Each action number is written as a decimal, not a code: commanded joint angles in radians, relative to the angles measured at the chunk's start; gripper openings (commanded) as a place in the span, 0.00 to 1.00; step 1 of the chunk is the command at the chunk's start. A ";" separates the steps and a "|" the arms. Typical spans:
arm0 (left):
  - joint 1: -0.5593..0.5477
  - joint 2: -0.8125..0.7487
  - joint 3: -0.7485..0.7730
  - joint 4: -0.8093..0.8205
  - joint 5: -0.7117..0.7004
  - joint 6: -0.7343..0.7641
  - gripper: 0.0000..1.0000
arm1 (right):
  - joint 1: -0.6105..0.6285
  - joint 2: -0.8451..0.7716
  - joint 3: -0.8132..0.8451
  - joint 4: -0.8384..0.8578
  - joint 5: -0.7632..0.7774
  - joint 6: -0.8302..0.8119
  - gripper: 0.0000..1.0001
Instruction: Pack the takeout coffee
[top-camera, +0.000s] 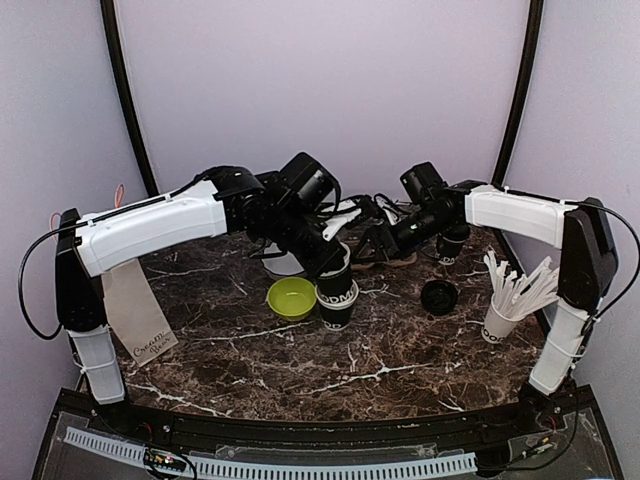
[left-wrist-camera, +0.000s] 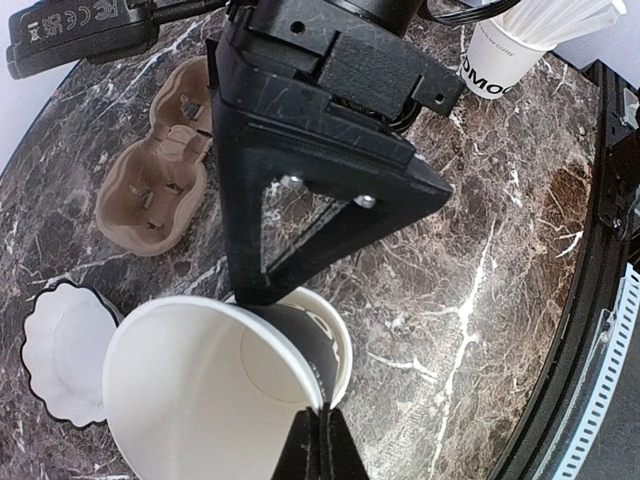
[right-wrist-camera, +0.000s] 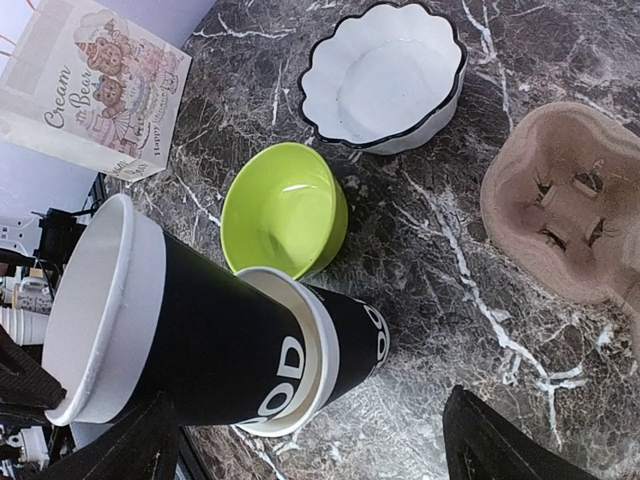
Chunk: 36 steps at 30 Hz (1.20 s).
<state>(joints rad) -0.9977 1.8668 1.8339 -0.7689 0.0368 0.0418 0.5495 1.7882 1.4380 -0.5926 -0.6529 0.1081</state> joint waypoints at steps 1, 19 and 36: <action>-0.005 -0.009 0.020 -0.003 -0.004 0.011 0.00 | 0.001 -0.045 0.031 -0.014 0.027 -0.030 0.92; -0.249 -0.061 0.195 -0.285 -0.175 0.106 0.00 | -0.169 -0.147 0.104 -0.099 0.078 -0.155 0.95; -0.298 -0.040 -0.124 -0.001 -0.119 0.079 0.00 | -0.172 -0.207 0.050 -0.076 0.117 -0.239 0.94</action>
<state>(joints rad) -1.2903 1.8160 1.7435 -0.8722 -0.0925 0.1181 0.3733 1.6135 1.4998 -0.6861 -0.5449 -0.1081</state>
